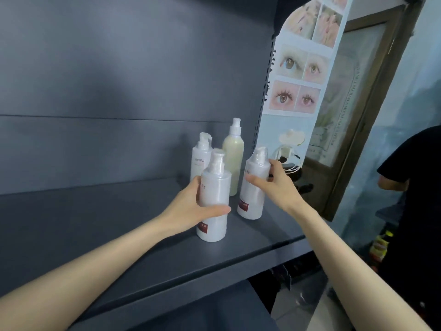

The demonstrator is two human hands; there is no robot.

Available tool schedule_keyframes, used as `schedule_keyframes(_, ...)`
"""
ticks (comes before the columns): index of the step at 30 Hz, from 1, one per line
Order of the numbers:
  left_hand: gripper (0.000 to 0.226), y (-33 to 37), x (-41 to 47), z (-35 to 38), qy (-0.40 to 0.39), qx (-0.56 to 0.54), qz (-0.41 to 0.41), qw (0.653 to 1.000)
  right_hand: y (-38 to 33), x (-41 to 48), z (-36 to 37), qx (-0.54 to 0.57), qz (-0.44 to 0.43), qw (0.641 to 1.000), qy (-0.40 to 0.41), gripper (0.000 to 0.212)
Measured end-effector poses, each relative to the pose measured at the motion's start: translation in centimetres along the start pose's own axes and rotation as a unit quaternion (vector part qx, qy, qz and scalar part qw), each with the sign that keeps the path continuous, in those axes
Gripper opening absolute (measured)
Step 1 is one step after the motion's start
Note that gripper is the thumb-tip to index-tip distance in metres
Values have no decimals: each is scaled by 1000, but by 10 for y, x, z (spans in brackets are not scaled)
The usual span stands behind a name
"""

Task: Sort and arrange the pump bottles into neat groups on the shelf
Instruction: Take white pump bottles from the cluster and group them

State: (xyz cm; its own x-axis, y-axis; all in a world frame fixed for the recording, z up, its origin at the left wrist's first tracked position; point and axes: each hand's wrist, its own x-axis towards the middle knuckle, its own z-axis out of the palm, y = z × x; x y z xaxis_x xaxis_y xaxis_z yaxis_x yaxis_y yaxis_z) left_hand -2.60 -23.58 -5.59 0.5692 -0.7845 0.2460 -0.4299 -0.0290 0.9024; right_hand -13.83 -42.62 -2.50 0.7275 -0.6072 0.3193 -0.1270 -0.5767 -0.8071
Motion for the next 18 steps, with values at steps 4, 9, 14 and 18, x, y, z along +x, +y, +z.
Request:
schedule_keyframes(4,70,-2,0,6,22,-10,-7,1000,14,8,10,49,4,999,-5,58)
schedule_keyframes(9,63,3,-6,6,43,-33,-3,999,19,9,15,67,-19,997,11,50)
schedule_keyframes(14,44,18,-20,-11,87,-81,10,993,-11,2,18,152,-54,986,36,38)
schedule_keyframes(18,46,32,-40,-34,138,-111,15,984,-46,-3,34,235,-93,967,11,41)
